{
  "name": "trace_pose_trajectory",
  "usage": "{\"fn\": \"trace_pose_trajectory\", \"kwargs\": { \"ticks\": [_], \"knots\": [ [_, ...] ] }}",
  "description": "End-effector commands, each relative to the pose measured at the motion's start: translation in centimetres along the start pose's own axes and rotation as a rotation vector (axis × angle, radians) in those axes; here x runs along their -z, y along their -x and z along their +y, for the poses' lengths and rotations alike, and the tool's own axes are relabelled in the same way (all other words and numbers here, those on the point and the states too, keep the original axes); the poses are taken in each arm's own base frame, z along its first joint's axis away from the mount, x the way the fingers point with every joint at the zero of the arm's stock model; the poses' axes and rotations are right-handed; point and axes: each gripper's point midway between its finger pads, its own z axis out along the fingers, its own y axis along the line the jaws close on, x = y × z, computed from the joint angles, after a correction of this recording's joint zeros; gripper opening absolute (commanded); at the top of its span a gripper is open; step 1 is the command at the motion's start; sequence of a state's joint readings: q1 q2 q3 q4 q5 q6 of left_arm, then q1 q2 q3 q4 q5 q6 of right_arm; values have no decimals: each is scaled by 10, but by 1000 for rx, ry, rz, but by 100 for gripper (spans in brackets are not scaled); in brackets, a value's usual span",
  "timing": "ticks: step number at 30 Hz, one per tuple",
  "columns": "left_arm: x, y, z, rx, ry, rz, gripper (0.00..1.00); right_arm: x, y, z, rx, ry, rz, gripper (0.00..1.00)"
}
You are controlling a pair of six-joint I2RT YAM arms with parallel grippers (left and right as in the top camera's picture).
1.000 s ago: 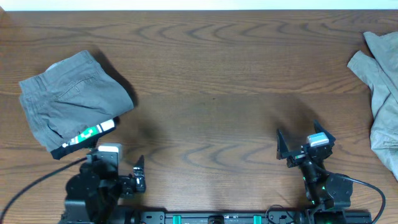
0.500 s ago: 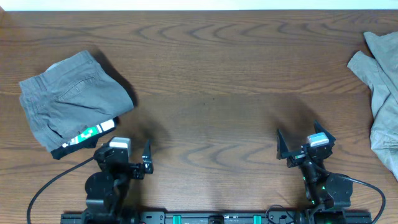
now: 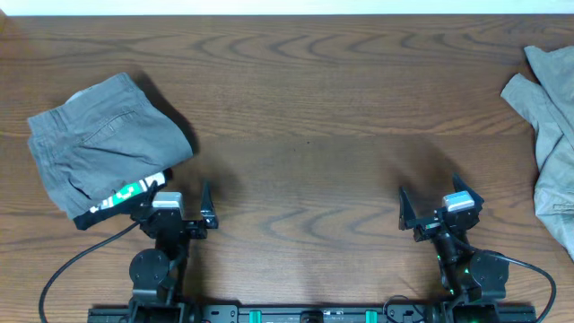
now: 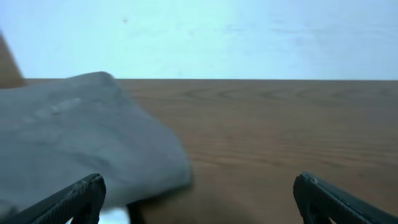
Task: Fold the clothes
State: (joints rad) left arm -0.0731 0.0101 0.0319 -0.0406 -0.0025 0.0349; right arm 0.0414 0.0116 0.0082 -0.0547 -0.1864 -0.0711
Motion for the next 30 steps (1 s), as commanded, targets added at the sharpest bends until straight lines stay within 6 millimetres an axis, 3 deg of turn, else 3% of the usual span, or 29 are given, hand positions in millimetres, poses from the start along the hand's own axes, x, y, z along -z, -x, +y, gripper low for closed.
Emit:
{"fn": "trace_pose_trajectory", "kwargs": {
  "ticks": [1, 4, 6, 30],
  "knots": [
    [-1, -6, 20, -17, 116, -2, 98, 0, 0, -1, 15, -4, -1, 99],
    [-1, -7, 19, -10, 108, -1, 98, 0, 0, -1, 15, -4, -1, 99],
    [-1, -19, 14, -14, 78, 50, 98, 0, 0, -1, 15, -4, -1, 99],
    [-2, -19, 7, -12, 38, 50, 98, 0, 0, -1, 15, -4, -1, 99]
  ]
}}
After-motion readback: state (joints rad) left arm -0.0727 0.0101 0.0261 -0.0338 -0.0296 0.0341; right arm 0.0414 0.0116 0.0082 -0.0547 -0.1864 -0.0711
